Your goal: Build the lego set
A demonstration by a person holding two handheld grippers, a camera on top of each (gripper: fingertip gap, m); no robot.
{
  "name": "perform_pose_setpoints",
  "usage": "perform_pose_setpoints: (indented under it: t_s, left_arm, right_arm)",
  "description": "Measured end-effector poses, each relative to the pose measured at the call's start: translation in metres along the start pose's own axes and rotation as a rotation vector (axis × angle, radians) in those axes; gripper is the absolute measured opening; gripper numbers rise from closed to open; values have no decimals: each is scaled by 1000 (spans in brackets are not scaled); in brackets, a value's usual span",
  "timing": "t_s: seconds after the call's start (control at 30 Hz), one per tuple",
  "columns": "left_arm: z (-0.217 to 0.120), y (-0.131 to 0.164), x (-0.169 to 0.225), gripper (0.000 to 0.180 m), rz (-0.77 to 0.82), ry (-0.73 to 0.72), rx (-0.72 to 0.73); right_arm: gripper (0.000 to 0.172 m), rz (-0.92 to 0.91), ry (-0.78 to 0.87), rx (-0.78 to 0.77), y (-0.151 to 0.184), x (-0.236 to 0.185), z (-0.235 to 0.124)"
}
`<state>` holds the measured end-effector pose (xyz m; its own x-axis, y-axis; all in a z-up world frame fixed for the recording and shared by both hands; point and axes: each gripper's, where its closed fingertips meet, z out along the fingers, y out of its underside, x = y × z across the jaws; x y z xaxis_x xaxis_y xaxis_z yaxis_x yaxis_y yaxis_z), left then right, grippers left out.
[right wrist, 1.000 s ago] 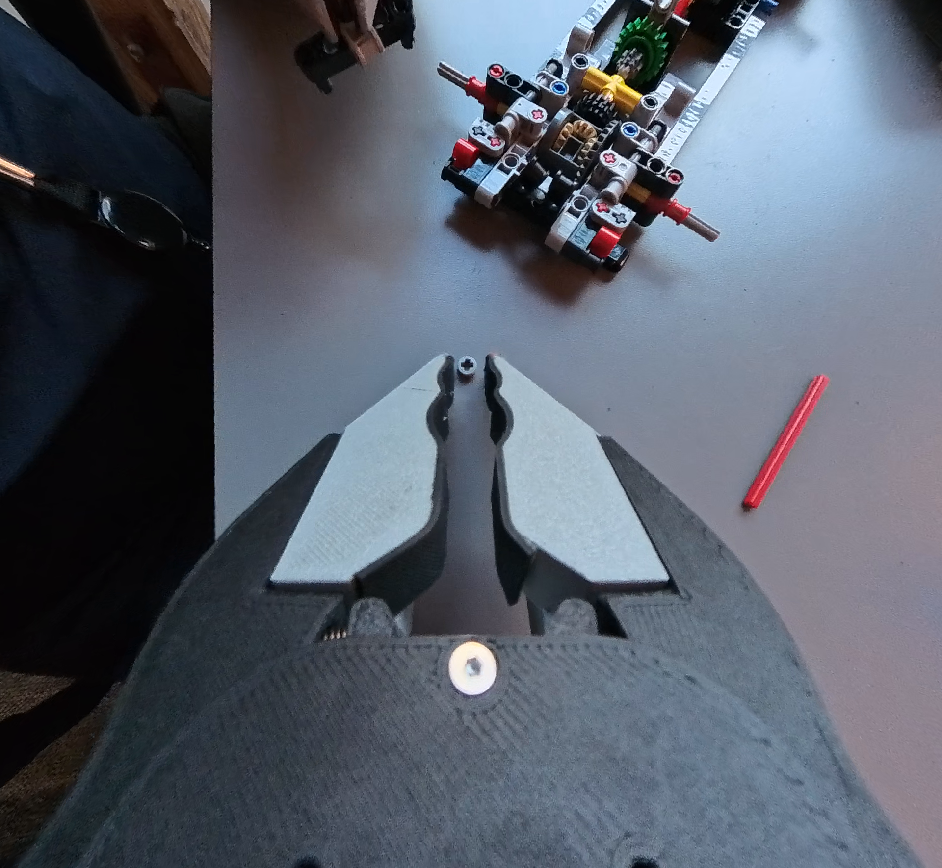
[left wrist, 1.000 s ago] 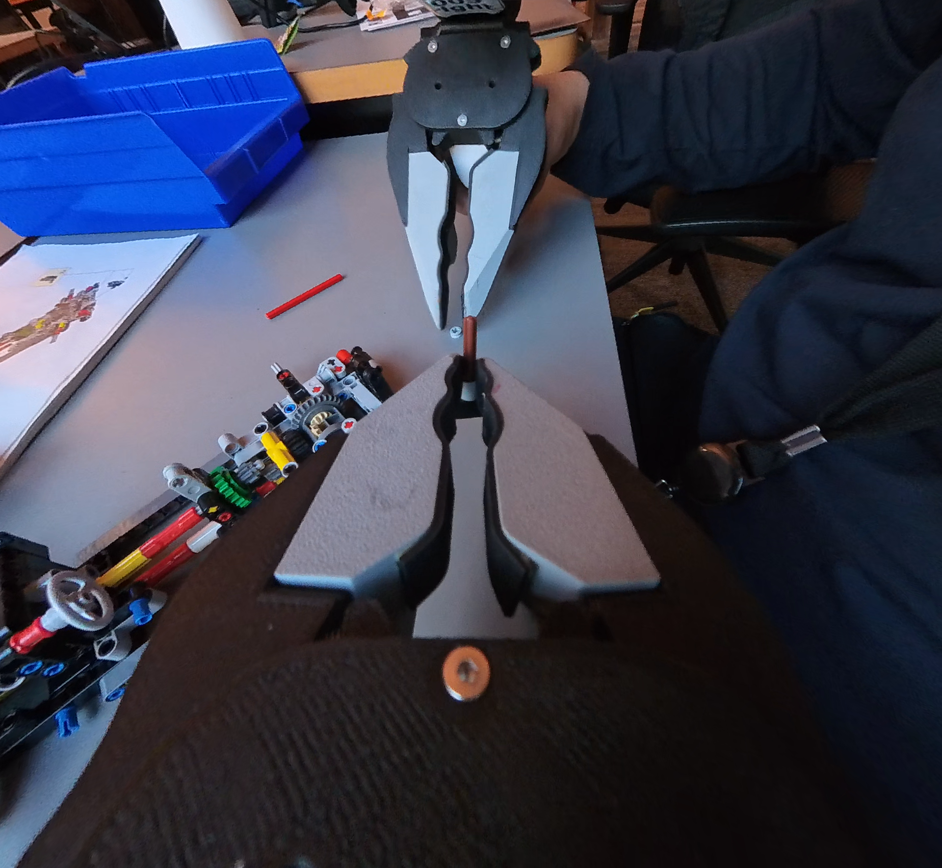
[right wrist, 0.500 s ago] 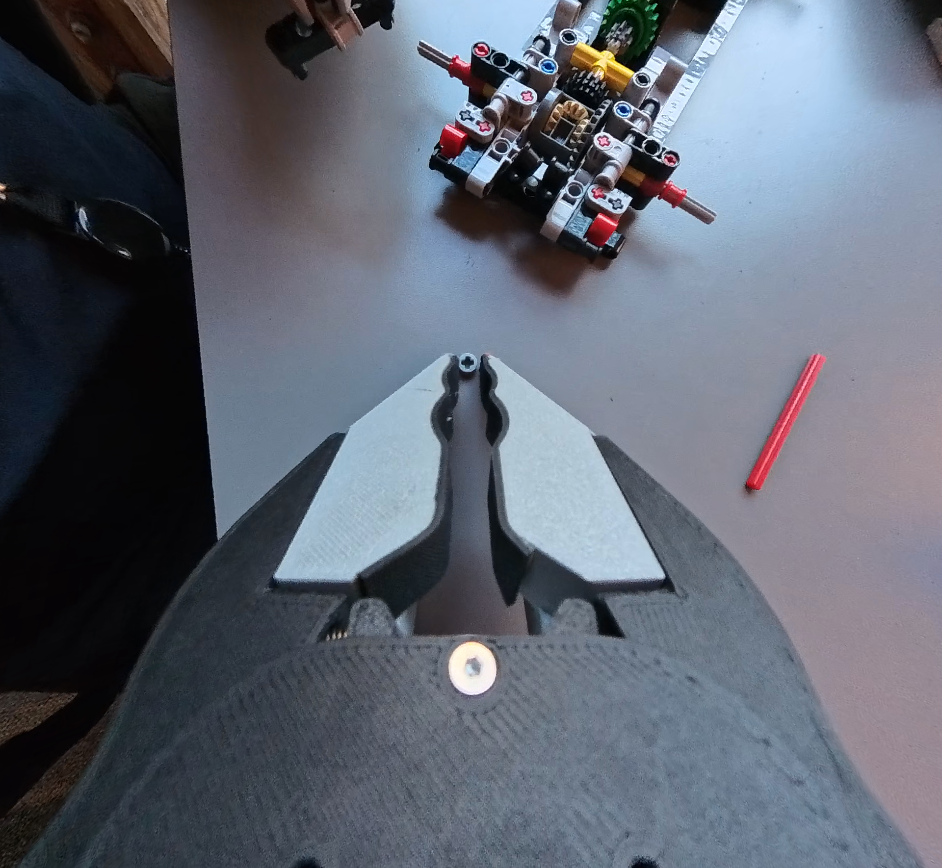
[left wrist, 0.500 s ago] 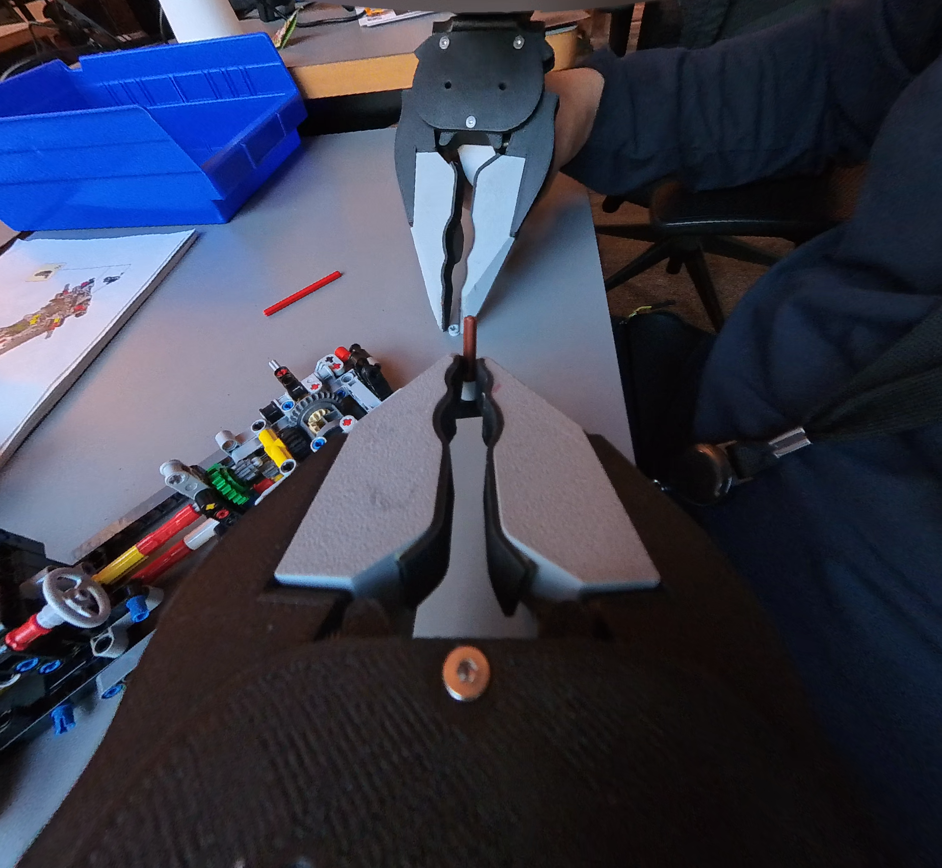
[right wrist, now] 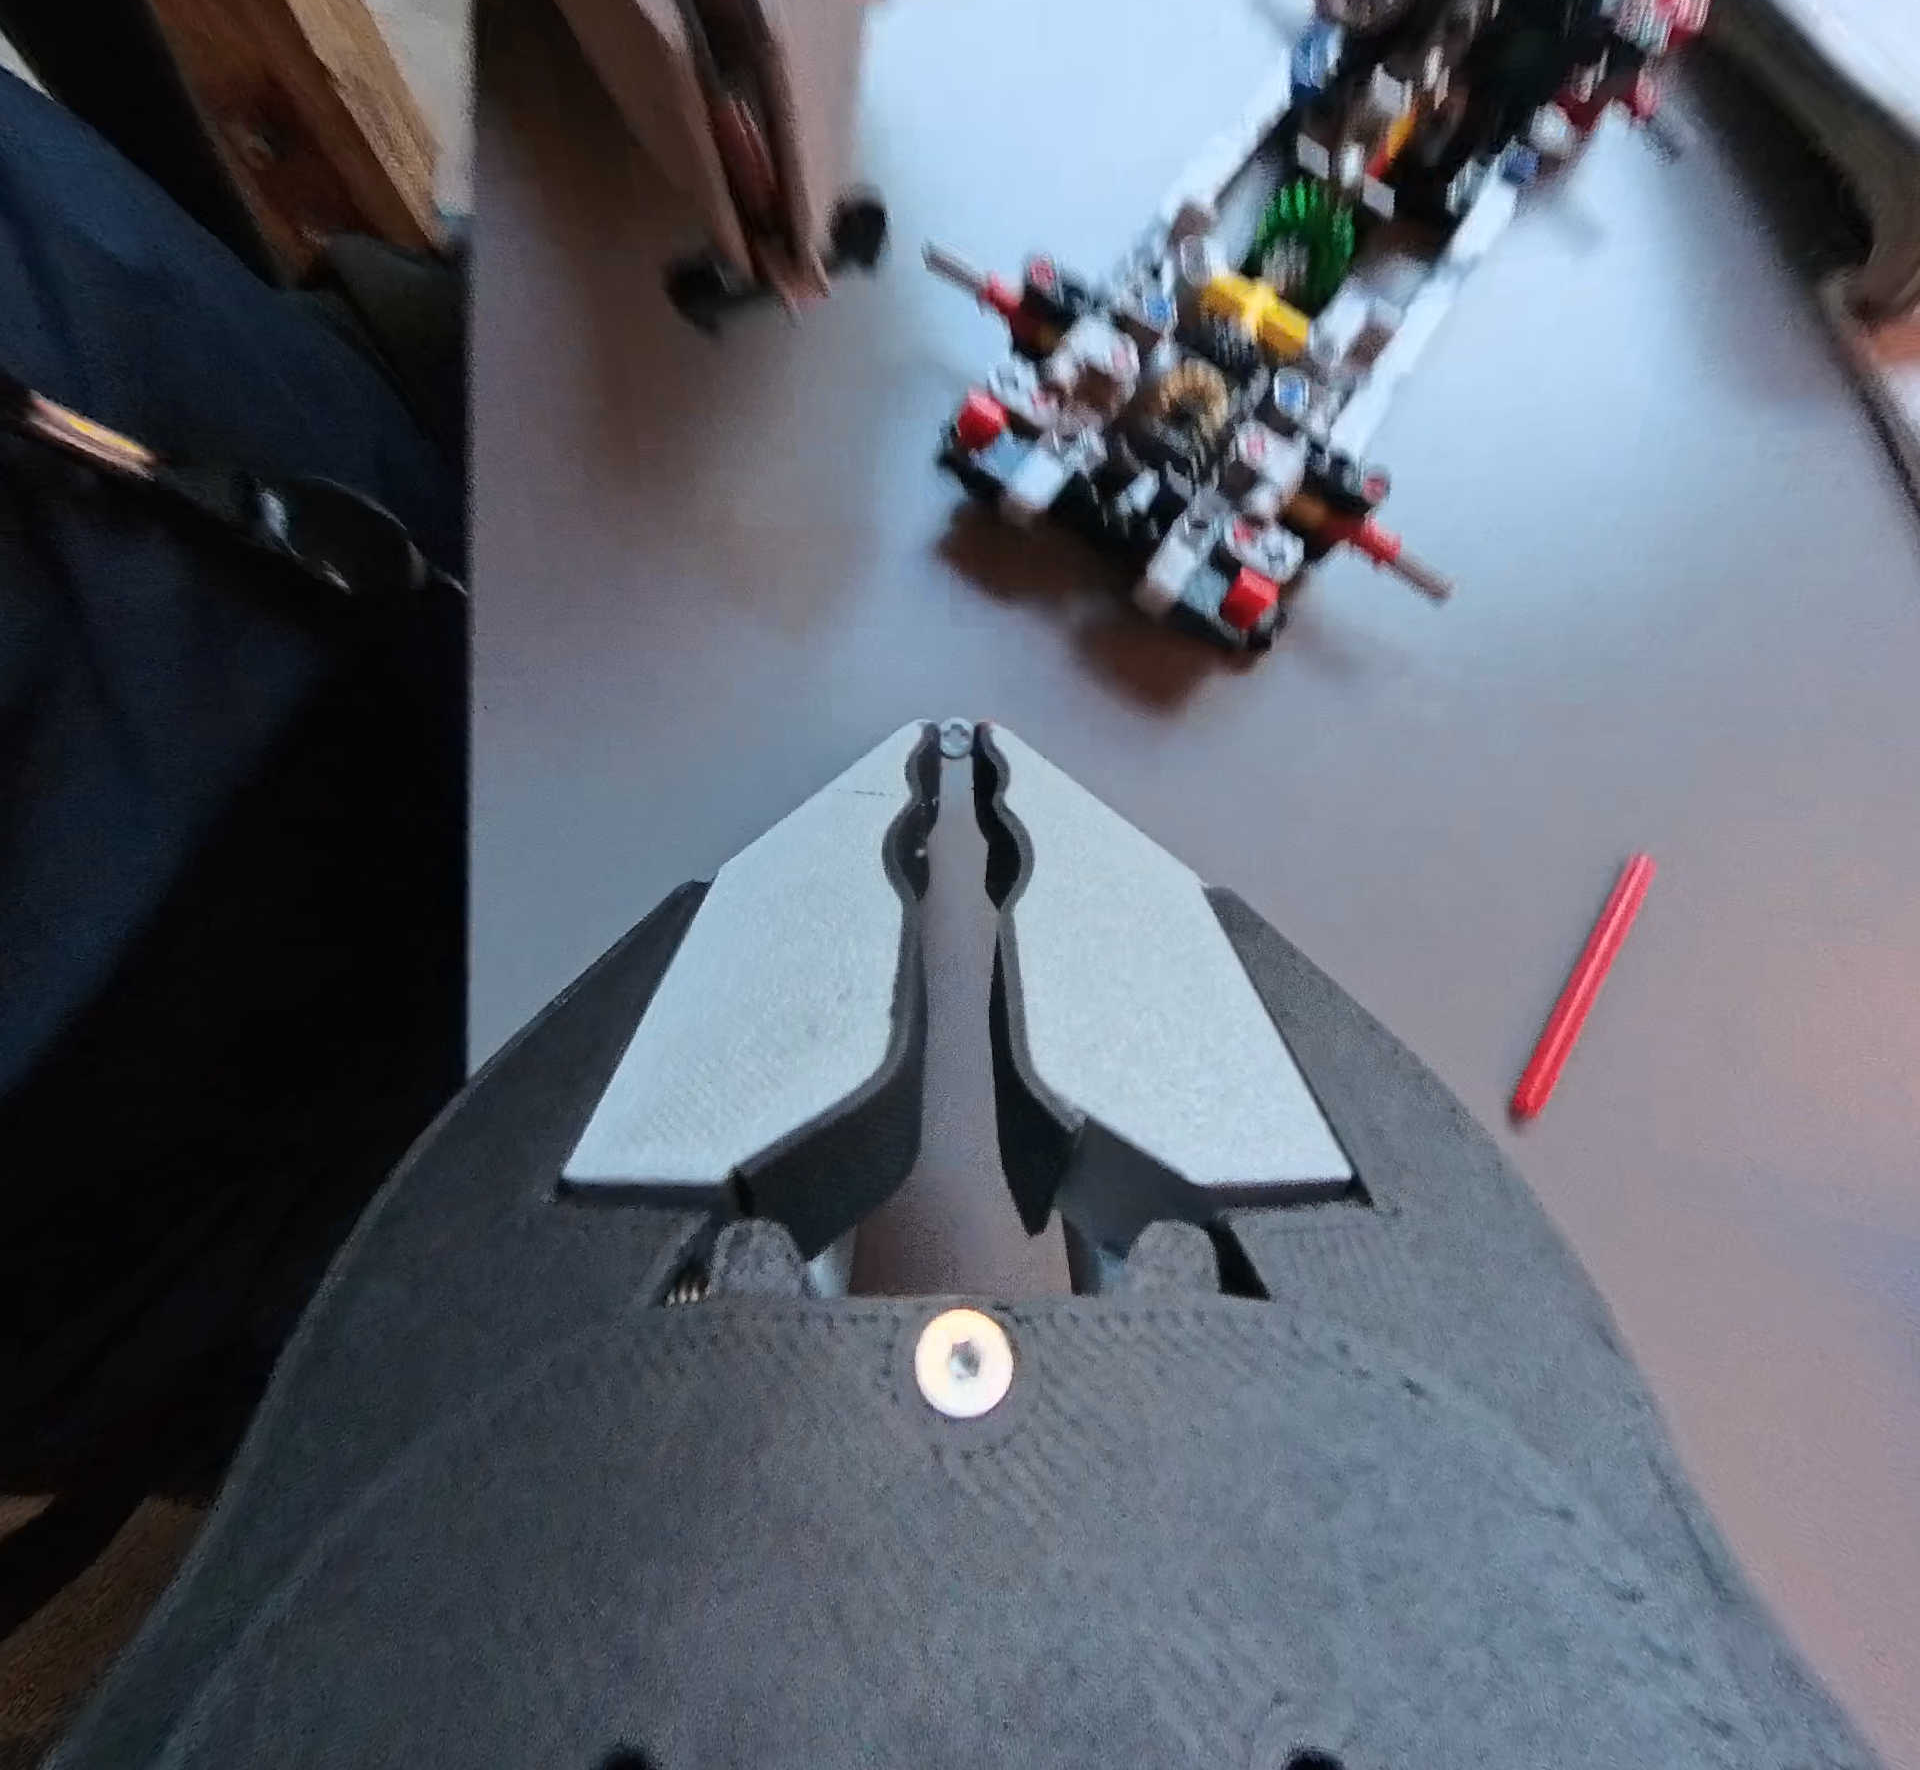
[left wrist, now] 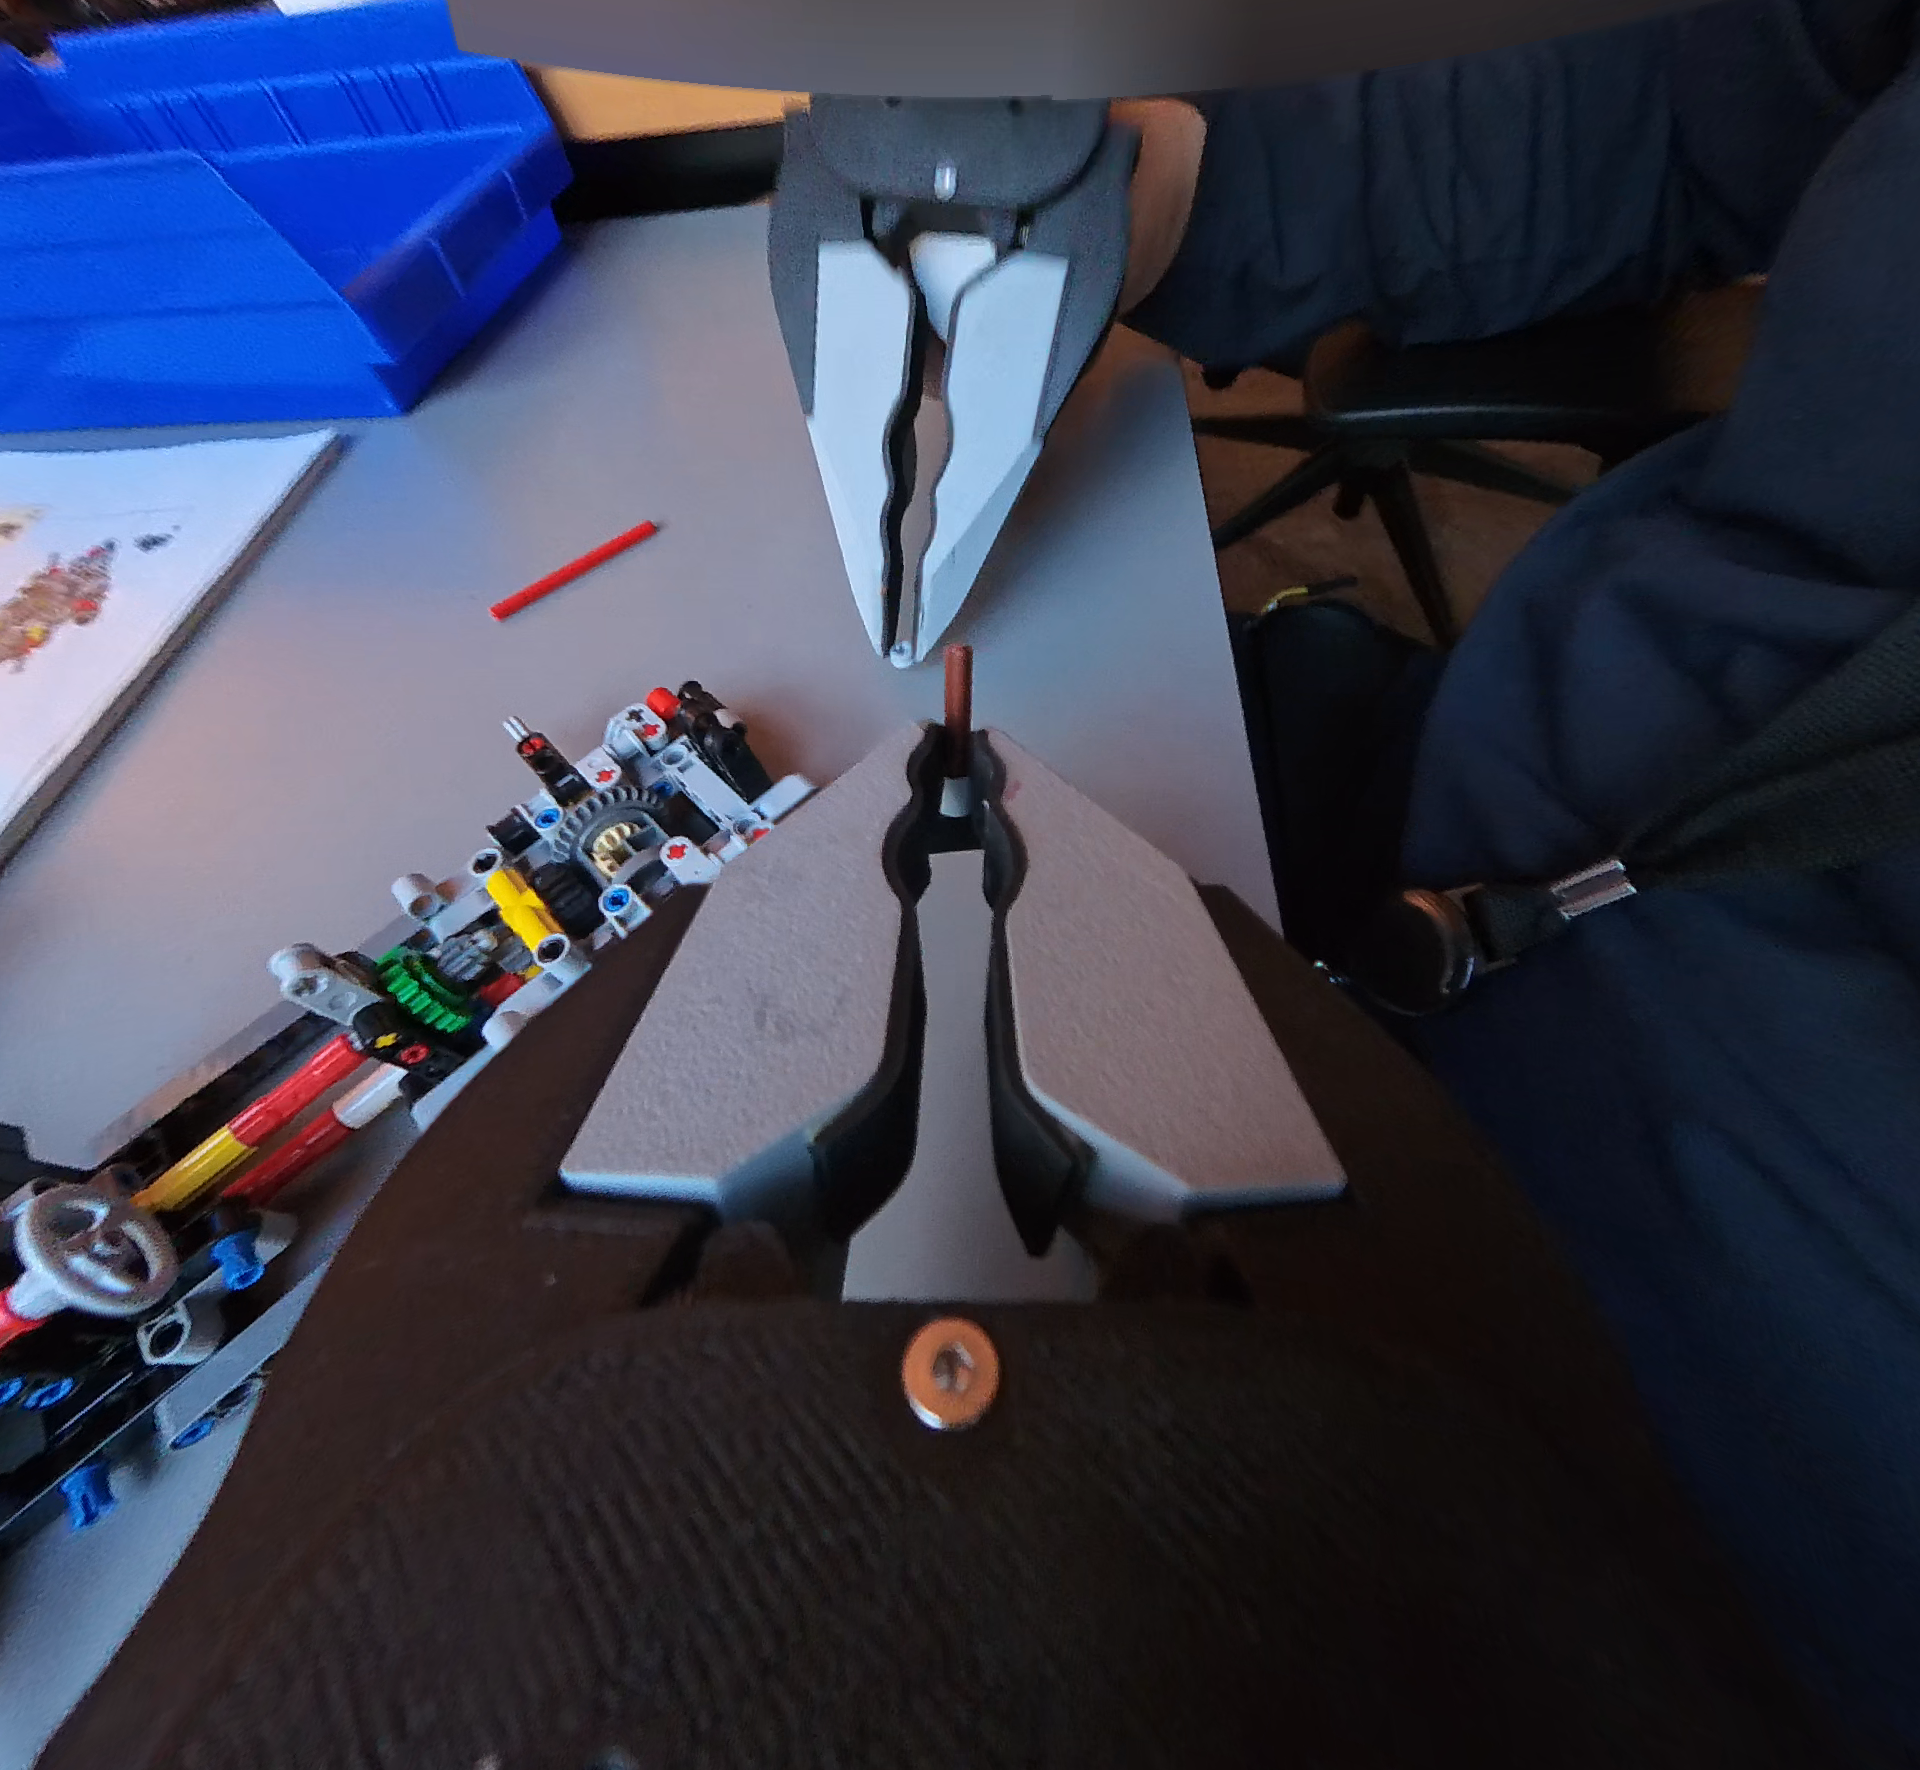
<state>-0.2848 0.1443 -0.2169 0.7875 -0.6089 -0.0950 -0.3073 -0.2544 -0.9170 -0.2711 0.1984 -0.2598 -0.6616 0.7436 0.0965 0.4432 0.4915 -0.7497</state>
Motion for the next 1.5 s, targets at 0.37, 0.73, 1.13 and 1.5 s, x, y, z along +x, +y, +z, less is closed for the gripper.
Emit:
perform_pose_setpoints:
  t_s: [0.37, 0.73, 1.13, 1.5]
  left_arm:
    - [2, 4, 0, 2, -15, 30, -25]
    - [2, 5, -1, 2, -28, 35, -32]
    - [2, 6, 0, 2, -43, 59, -33]
    - [3, 8, 4, 2, -54, 101, -49]
  right_arm:
    - [4, -142, -149, 365, -86, -27, -3]
    - [3, -111, -179, 418, -86, -23, -4]
    - [3, -172, -155, 394, -84, -27, 1]
    - [3, -215, -176, 383, -80, -31, 2]
